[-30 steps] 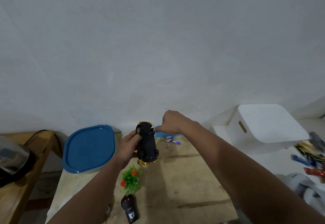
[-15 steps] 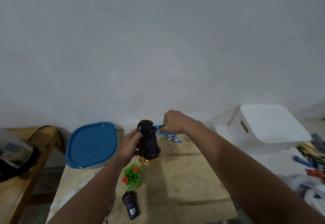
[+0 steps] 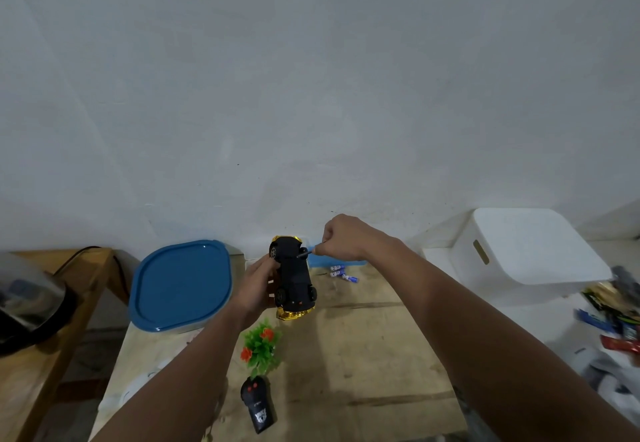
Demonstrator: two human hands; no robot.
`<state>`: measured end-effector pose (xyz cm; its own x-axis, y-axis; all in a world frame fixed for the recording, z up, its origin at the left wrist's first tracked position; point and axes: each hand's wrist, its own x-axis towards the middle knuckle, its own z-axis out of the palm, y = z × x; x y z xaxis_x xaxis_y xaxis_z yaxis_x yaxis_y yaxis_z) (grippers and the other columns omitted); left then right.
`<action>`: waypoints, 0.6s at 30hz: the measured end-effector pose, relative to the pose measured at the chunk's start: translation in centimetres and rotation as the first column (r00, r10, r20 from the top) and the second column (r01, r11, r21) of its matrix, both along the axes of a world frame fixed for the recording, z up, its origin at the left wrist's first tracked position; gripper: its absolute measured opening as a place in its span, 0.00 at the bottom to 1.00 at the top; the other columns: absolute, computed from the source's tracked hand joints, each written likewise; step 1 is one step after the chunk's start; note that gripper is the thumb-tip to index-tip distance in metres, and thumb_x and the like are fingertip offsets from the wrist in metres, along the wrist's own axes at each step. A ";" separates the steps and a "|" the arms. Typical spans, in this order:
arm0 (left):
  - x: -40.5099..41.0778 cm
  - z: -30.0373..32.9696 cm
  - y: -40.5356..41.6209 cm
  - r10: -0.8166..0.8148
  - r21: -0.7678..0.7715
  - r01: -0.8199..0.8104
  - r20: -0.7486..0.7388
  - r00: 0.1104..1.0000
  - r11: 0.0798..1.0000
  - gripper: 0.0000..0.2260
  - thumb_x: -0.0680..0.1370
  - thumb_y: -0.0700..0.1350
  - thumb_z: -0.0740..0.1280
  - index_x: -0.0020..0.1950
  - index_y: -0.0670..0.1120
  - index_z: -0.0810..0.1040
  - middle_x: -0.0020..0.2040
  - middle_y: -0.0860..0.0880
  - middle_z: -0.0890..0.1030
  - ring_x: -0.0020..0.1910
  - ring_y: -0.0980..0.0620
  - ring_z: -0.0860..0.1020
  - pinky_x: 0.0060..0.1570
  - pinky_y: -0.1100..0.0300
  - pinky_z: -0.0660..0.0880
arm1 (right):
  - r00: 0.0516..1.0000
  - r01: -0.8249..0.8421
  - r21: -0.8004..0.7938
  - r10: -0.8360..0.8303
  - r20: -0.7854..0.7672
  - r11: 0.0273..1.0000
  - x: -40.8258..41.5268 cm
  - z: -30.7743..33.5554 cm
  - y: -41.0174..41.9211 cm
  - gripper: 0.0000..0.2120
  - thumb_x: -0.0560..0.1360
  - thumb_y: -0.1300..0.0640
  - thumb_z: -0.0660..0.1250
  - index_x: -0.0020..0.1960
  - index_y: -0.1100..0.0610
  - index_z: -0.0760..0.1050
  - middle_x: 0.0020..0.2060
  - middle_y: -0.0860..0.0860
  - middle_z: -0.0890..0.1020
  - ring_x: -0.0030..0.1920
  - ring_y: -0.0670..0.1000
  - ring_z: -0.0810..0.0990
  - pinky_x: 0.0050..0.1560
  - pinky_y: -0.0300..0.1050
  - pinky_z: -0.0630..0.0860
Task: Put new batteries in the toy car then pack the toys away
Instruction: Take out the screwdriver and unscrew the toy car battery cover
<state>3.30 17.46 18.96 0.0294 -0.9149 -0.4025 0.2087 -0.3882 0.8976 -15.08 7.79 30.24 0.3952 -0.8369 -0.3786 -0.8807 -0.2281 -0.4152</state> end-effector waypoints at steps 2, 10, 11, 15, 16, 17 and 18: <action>0.0 -0.1 -0.1 -0.002 0.013 0.002 -0.016 1.000 1.000 0.16 0.84 0.49 0.58 0.63 0.43 0.80 0.52 0.40 0.80 0.52 0.39 0.82 0.48 0.45 0.80 | 1.000 0.001 0.001 -0.001 0.018 1.000 -0.1 0.0 0.1 0.19 0.75 0.44 0.71 0.51 0.61 0.80 0.47 0.56 0.83 0.49 0.55 0.81 0.49 0.49 0.77; -0.6 -0.3 -0.4 0.015 0.043 -0.010 -0.107 0.994 0.999 0.16 0.79 0.55 0.63 0.58 0.46 0.82 0.50 0.41 0.82 0.52 0.40 0.81 0.51 0.45 0.78 | 0.987 0.082 0.025 -0.085 0.135 0.996 -1.2 0.1 -0.6 0.14 0.75 0.45 0.72 0.47 0.57 0.80 0.46 0.51 0.82 0.48 0.52 0.81 0.45 0.45 0.76; -0.5 -0.5 -0.5 0.010 0.048 -0.005 -0.113 0.994 0.999 0.18 0.77 0.55 0.63 0.58 0.46 0.82 0.50 0.42 0.82 0.52 0.40 0.82 0.51 0.45 0.78 | 0.973 0.126 0.039 -0.131 0.188 0.991 -1.6 0.0 -0.8 0.15 0.75 0.45 0.72 0.47 0.58 0.80 0.46 0.51 0.82 0.47 0.52 0.80 0.44 0.45 0.76; -0.2 -1.4 -1.2 0.006 0.072 0.002 -0.102 0.995 0.997 0.18 0.76 0.55 0.64 0.58 0.45 0.81 0.49 0.42 0.81 0.48 0.42 0.82 0.48 0.48 0.80 | 0.806 0.409 0.137 -0.428 0.410 0.902 -3.8 -3.1 -1.2 0.13 0.76 0.47 0.72 0.47 0.57 0.80 0.42 0.50 0.81 0.39 0.50 0.78 0.34 0.42 0.73; -0.2 -1.7 -1.3 0.012 0.081 -0.004 -0.099 0.995 0.997 0.19 0.74 0.55 0.64 0.57 0.45 0.81 0.48 0.43 0.80 0.46 0.44 0.81 0.46 0.50 0.80 | 0.779 0.459 0.128 -0.468 0.418 0.879 -4.6 -4.8 -1.4 0.12 0.75 0.47 0.73 0.46 0.56 0.80 0.42 0.50 0.82 0.40 0.51 0.80 0.38 0.43 0.75; -0.2 -2.0 -1.5 0.016 0.091 -0.008 -0.094 0.995 0.996 0.18 0.73 0.55 0.64 0.57 0.46 0.81 0.47 0.44 0.80 0.44 0.45 0.81 0.44 0.52 0.79 | 0.774 0.491 0.102 -0.487 0.405 0.865 -5.3 -6.6 -1.4 0.11 0.74 0.48 0.74 0.45 0.56 0.81 0.41 0.49 0.82 0.42 0.52 0.81 0.41 0.44 0.76; -0.2 -2.4 -1.6 0.019 0.105 -0.010 -0.089 0.996 0.994 0.18 0.72 0.55 0.64 0.56 0.47 0.82 0.46 0.45 0.80 0.43 0.46 0.81 0.43 0.53 0.79 | 0.784 0.510 0.074 -0.499 0.369 0.857 -6.1 -8.8 -1.1 0.11 0.73 0.49 0.74 0.43 0.56 0.81 0.40 0.50 0.83 0.42 0.52 0.82 0.44 0.46 0.77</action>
<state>3.07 15.88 16.52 0.0016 -0.8673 -0.4978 0.2932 -0.4755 0.8294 -21.18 6.65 21.46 0.0165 -0.9637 -0.2666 -0.6606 0.1897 -0.7264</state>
